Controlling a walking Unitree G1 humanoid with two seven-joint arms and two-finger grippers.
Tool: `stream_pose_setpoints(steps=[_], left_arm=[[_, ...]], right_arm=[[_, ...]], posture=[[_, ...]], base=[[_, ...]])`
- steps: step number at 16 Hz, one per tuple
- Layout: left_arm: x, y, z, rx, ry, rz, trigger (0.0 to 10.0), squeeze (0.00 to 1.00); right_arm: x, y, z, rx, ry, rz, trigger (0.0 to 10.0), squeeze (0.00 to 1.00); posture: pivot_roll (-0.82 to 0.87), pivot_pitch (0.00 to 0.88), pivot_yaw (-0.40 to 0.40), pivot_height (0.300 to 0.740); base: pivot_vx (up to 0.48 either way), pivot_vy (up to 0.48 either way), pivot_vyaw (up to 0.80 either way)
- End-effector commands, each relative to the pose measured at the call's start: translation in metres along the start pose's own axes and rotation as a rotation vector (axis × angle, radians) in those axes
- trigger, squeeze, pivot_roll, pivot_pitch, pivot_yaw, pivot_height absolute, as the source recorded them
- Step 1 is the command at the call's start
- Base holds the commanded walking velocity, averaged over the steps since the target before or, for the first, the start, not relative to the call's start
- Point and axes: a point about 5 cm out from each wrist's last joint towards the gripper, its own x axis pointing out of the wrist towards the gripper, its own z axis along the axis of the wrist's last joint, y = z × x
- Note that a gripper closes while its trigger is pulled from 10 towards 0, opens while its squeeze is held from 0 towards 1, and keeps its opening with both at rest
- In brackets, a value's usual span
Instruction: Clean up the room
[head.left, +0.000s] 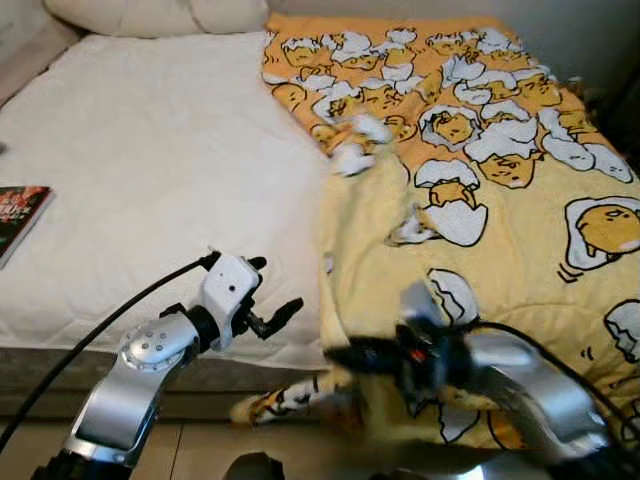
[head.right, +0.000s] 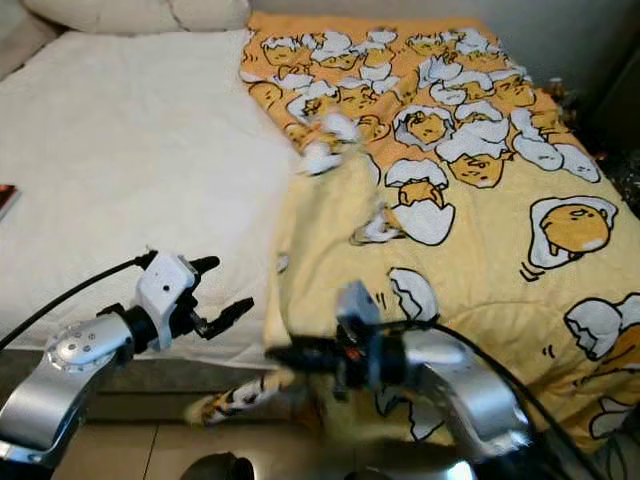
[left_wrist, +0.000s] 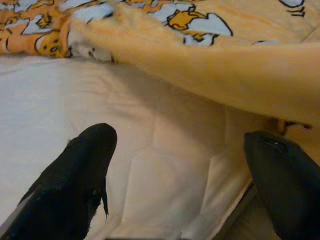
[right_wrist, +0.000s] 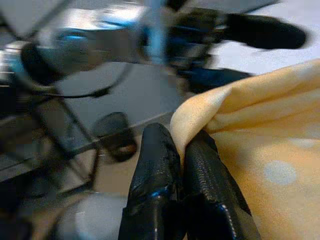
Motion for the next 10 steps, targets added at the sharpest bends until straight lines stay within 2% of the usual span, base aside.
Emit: stream_pose_setpoints(steps=[1,2,4,5,7,10], left_arm=[[-0.001,-0.002,-0.001,0.005,0.003,-0.014,10.0,0.0],[-0.001,-0.002,-0.002,0.006,0.003,-0.014,10.0,0.0],[-0.001,-0.002,-0.002,0.012,0.005,-0.01,10.0,0.0],[-0.002,-0.002,-0.003,0.015,0.007,-0.008,10.0,0.0],[-0.002,0.001,-0.004,0.028,0.02,0.018,10.0,0.0],[0.001,0.006,-0.002,0.033,0.01,0.046,10.0,0.0]], right_arm=[[0.003,0.009,0.004,-0.009,-0.004,0.066,0.0,0.0],[0.002,0.008,0.001,-0.028,0.02,0.028,10.0,0.0],[-0.006,-0.012,-0.009,-0.026,0.075,-0.166,10.0,0.0],[-0.01,-0.02,-0.012,-0.009,0.086,-0.262,10.0,1.0],[-0.014,-0.022,-0.017,0.008,0.121,-0.31,10.0,1.0],[-0.015,-0.026,-0.02,-0.044,0.164,-0.38,10.0,1.0]], posture=[[0.1,0.016,0.015,0.74],[0.09,0.012,0.011,0.74],[0.09,0.008,0.009,0.74],[0.09,0.007,0.009,0.74],[0.1,0.009,0.009,0.74],[0.09,0.003,0.011,0.74]], base=[[0.0,0.0,0.0],[0.0,0.0,0.0],[0.0,0.0,0.0],[0.0,0.0,0.0],[0.0,0.0,0.0],[0.0,0.0,0.0]])
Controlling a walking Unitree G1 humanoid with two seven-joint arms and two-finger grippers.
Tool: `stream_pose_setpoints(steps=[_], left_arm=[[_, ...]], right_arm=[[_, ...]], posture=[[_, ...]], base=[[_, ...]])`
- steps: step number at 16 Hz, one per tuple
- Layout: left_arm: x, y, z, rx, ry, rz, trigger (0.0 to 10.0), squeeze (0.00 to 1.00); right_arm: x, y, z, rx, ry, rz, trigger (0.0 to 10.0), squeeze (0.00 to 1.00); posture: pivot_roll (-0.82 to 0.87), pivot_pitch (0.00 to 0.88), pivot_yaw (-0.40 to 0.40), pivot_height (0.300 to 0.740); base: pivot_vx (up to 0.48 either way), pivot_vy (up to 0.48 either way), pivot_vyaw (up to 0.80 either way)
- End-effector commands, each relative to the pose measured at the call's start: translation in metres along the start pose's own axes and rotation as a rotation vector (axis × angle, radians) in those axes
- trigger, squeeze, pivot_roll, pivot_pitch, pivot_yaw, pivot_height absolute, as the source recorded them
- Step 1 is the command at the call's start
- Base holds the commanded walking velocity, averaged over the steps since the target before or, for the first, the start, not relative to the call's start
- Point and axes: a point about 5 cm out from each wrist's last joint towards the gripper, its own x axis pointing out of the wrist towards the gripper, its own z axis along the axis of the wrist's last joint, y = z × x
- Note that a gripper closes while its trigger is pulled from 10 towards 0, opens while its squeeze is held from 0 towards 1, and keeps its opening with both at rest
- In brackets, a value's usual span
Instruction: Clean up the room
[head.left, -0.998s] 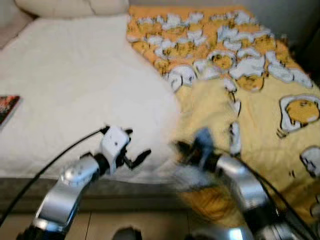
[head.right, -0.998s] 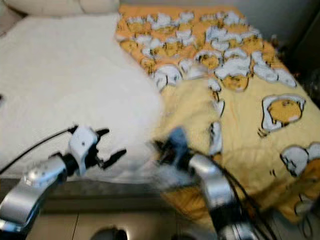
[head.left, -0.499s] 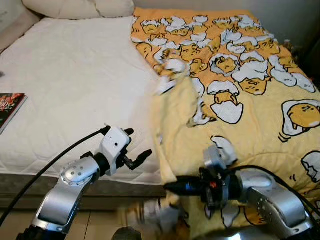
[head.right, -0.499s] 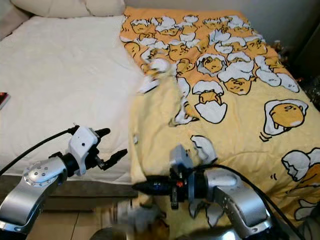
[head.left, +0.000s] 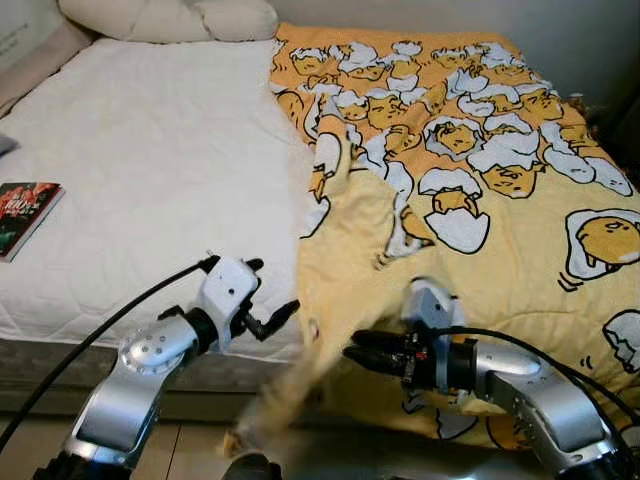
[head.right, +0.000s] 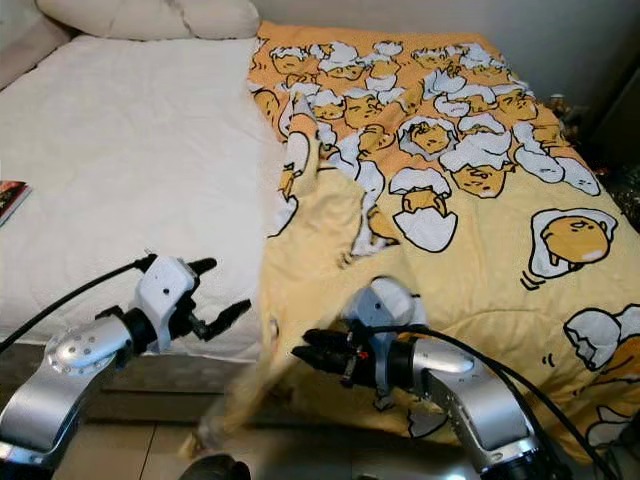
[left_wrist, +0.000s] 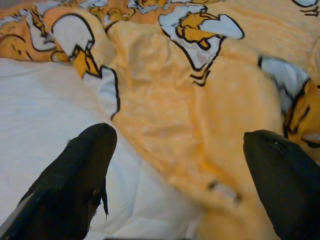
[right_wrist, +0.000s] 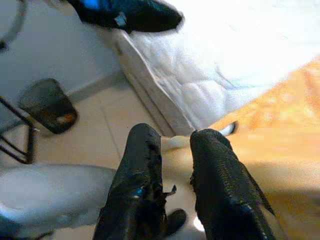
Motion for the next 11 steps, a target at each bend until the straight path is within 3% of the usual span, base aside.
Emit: stream_pose_setpoints(steps=[1,2,5,7,10,11], left_arm=[[0.001,0.002,0.001,0.012,-0.004,0.019,10.0,0.0],[0.003,0.004,0.001,0.007,0.001,0.043,10.0,0.0],[0.008,0.009,0.002,-0.036,-0.021,0.128,10.0,0.0],[0.015,0.012,0.003,-0.091,-0.061,0.264,10.0,0.0],[0.022,0.009,0.008,-0.122,-0.085,0.308,10.0,0.0],[0.024,0.009,0.009,-0.099,-0.089,0.322,10.0,0.0]], right_arm=[[-0.002,-0.004,0.004,-0.027,-0.011,-0.036,10.0,1.0],[-0.005,-0.009,0.009,-0.041,-0.039,-0.106,10.0,0.0],[-0.017,-0.029,0.01,0.006,-0.053,-0.354,10.0,0.0],[-0.025,-0.043,0.012,0.1,-0.227,-0.641,10.0,0.0],[-0.025,-0.048,0.003,0.161,-0.271,-0.868,10.0,0.0],[-0.03,-0.049,-0.01,0.262,-0.28,-1.06,10.0,0.0]], posture=[[0.09,0.003,0.009,0.74],[0.09,0.002,0.006,0.74],[0.08,0.006,0.003,0.74],[0.07,0.007,0.008,0.74],[0.06,0.008,0.008,0.74],[0.06,0.011,0.006,0.74]], base=[[0.0,0.0,0.0],[0.0,0.0,0.0],[0.0,0.0,0.0],[0.0,0.0,0.0],[0.0,0.173,0.0],[0.0,0.337,0.0]])
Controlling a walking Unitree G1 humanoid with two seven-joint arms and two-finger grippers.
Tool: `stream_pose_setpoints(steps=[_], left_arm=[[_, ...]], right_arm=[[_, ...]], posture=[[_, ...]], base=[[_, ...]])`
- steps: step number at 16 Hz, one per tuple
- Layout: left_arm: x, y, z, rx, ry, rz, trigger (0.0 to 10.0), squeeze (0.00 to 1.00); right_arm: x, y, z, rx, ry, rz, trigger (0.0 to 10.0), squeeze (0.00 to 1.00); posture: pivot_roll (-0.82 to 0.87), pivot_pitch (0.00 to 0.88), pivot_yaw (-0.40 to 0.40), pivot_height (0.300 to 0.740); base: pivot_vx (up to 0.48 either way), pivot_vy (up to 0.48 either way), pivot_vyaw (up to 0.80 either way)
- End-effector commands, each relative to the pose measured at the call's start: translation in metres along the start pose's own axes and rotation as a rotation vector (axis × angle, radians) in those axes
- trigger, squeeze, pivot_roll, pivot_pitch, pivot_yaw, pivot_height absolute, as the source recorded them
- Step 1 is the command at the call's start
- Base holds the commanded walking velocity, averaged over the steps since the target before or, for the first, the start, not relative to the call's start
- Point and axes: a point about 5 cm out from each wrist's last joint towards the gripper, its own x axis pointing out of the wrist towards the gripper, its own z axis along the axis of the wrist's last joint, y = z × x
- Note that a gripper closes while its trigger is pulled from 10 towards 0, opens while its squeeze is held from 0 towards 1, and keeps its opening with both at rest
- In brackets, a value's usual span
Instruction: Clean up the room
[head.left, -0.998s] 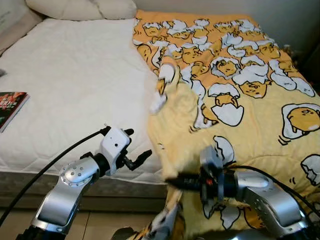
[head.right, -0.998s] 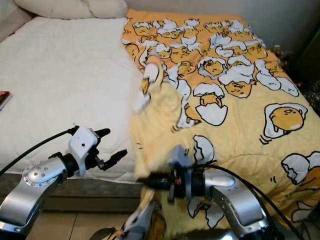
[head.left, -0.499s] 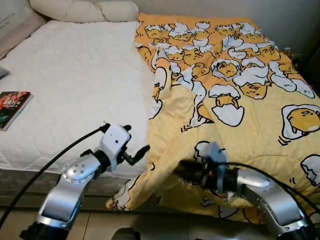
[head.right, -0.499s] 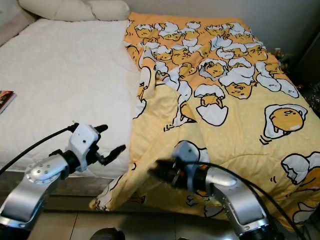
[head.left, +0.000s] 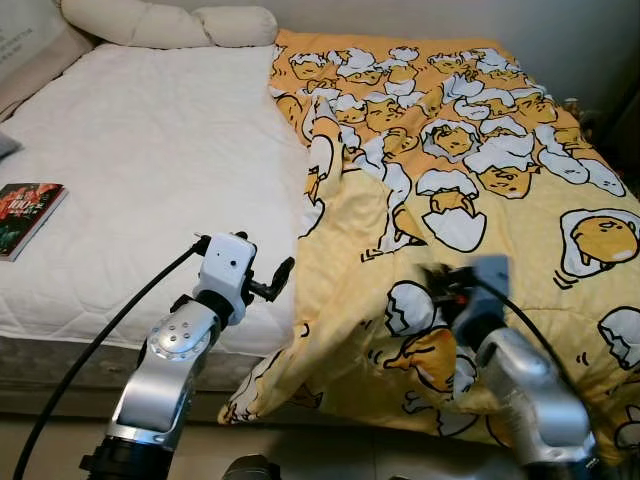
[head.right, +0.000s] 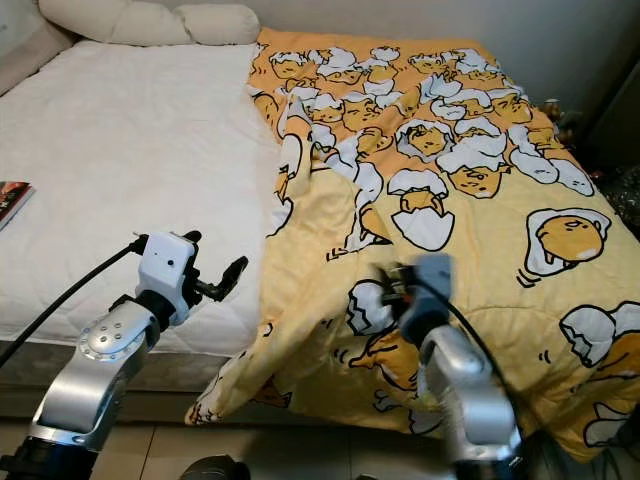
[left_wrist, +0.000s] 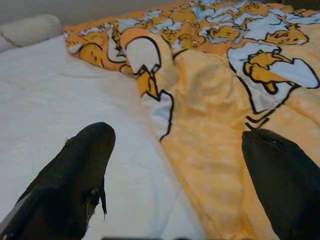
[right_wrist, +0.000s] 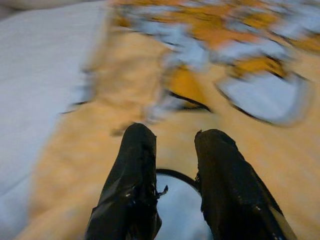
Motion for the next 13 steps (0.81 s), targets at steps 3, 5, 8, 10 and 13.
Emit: stream_pose_setpoints(steps=[3,5,8,10,13], left_arm=[[0.004,0.004,0.004,0.035,-0.011,0.028,10.0,0.0],[0.004,0.007,0.003,0.048,-0.006,0.029,10.0,0.0],[0.001,0.012,0.0,0.067,0.005,0.034,10.0,0.0],[-0.003,0.015,-0.004,0.083,0.021,0.024,10.0,0.0],[-0.008,0.019,-0.009,0.114,0.043,0.01,10.0,0.0]], right_arm=[[-0.008,-0.017,-0.017,-0.1,0.047,-0.208,10.0,0.0],[-0.011,-0.02,-0.023,-0.126,0.064,-0.241,10.0,0.0],[-0.012,-0.019,-0.016,-0.144,0.017,-0.247,10.0,0.0],[-0.011,-0.014,-0.011,-0.21,-0.016,-0.217,10.0,0.0],[-0.009,-0.01,-0.007,-0.203,-0.041,-0.194,10.0,0.0]], posture=[[0.06,0.01,0.011,0.74],[0.06,0.009,0.016,0.74],[0.05,0.005,0.021,0.74],[0.05,0.005,0.022,0.74],[0.06,0.006,0.017,0.74]], base=[[0.0,0.341,0.0],[0.0,0.356,0.0],[0.0,0.356,0.0],[0.0,0.354,0.0],[0.0,0.352,0.0]])
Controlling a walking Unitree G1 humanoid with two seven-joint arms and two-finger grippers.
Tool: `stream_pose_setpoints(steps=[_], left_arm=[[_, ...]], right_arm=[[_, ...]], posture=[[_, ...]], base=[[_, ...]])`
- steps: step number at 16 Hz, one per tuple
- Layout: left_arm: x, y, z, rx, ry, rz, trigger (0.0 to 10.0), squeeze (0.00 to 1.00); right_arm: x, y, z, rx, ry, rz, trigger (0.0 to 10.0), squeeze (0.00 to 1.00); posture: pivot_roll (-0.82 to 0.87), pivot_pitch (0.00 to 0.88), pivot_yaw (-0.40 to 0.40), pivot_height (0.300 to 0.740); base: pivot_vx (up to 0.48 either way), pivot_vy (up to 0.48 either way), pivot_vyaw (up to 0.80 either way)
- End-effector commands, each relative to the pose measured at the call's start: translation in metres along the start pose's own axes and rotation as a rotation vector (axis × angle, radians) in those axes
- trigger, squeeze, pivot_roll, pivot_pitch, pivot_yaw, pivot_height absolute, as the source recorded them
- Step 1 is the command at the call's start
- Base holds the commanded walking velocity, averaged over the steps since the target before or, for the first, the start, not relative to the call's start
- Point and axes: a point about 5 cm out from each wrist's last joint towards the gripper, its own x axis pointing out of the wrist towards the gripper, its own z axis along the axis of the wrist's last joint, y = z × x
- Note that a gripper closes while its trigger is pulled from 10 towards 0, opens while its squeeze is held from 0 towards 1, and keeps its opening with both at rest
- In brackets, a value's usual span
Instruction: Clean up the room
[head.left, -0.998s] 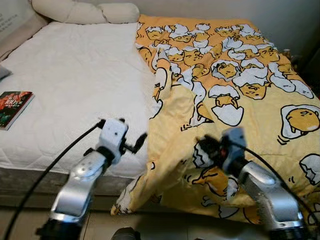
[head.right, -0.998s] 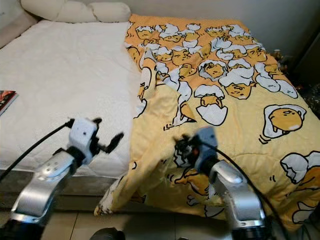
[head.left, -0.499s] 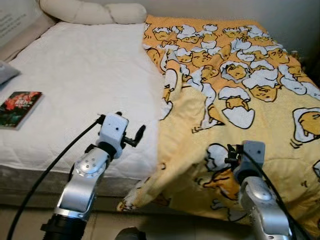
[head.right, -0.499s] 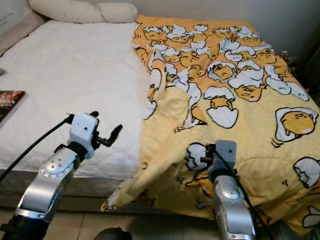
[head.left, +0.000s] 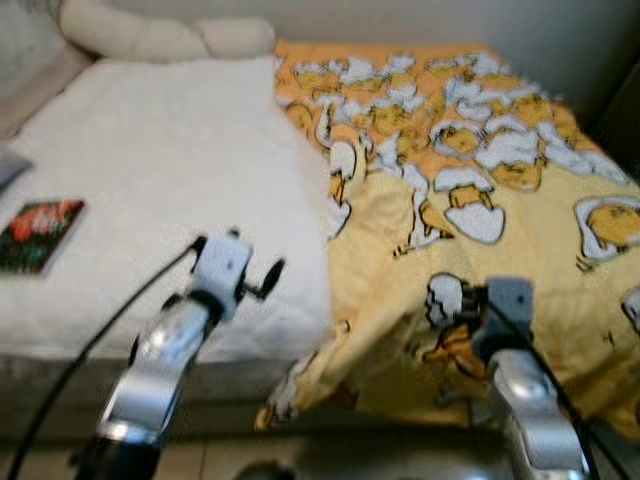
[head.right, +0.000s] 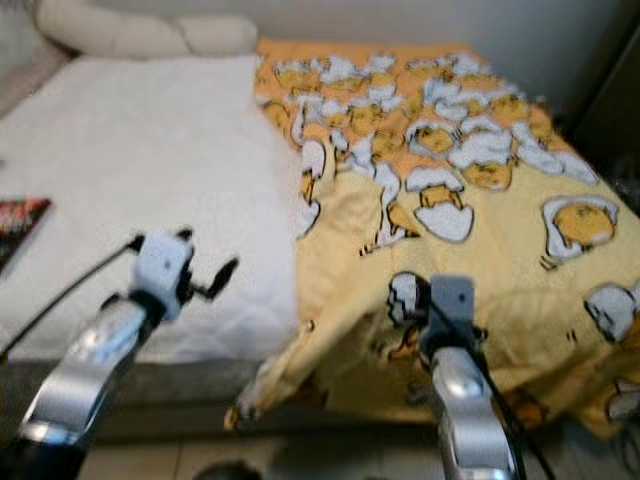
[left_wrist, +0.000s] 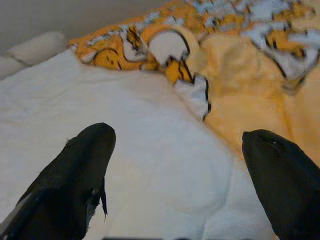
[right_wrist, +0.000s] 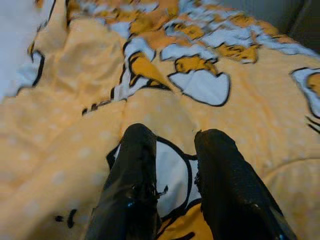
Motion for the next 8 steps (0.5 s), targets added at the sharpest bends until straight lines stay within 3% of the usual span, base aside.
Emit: stream_pose_setpoints(steps=[1,5,8], left_arm=[[-0.0019,0.0121,0.0026,0.022,-0.004,0.03,10.0,0.0],[-0.0008,0.016,0.0052,0.005,-0.017,0.049,10.0,0.0],[0.0006,0.0136,0.0062,-0.011,-0.026,0.045,10.0,0.0]], right_arm=[[0.0007,0.0024,0.0037,0.025,-0.016,-0.004,10.0,0.0],[0.0014,-0.0023,0.0038,0.001,-0.035,-0.07,10.0,0.0],[0.0027,-0.0065,0.009,-0.014,-0.086,-0.125,10.0,0.64]], posture=[[0.06,0.004,0.014,0.74],[0.06,0.003,0.011,0.74],[0.06,0.001,0.008,0.74]], base=[[0.0,0.352,0.0],[0.0,0.354,0.0],[0.0,0.355,0.0]])
